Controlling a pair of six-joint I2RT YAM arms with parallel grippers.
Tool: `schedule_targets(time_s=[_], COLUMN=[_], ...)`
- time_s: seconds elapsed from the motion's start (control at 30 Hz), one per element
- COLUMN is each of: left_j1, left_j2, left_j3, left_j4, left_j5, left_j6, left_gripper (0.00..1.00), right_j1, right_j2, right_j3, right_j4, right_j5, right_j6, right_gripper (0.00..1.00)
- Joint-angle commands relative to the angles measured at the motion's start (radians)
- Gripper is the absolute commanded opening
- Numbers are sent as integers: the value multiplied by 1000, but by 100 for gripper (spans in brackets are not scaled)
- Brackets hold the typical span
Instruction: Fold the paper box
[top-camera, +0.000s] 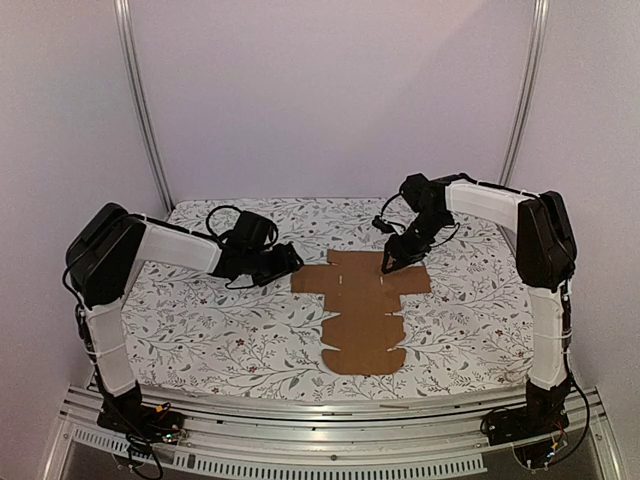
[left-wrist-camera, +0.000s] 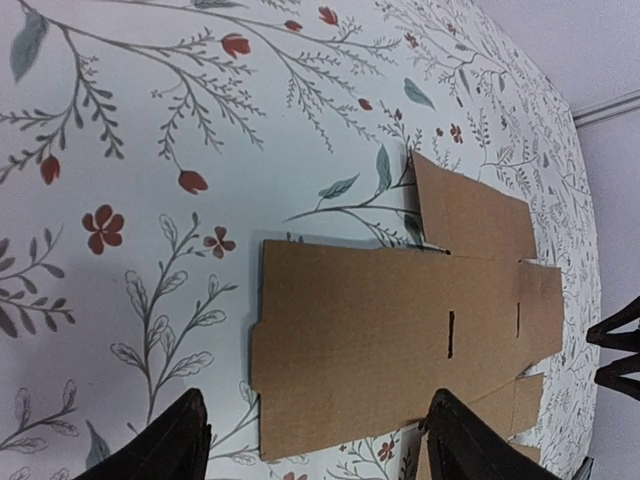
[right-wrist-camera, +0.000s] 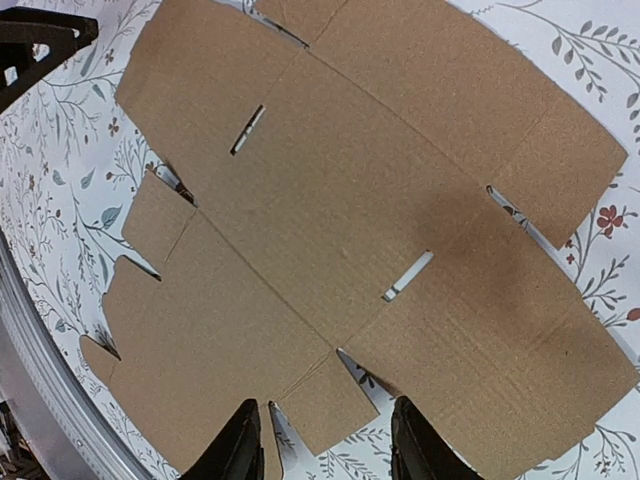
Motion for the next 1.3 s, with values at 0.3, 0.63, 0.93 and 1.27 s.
schedule_targets(time_s=[0.3, 0.63, 0.93, 1.27], left_j1=[47, 45, 37, 32], left_j2=[150, 198, 402, 544], left_j3=[150, 294, 586, 732], left_j4=[-39, -59, -204, -212], left_j5=[130, 157, 164, 230], left_j6=[-25, 2, -23, -69], left_gripper=[72, 68, 69, 58], right_j1=[-56, -128, -133, -133], right_j2=[125, 285, 358, 373], right_j3=[139, 255, 302, 266], right_j4=[82, 86, 105, 105], right_j5=[157, -16, -90, -133], right_j6=[74, 224, 269, 273], right_gripper=[61, 67, 66, 66])
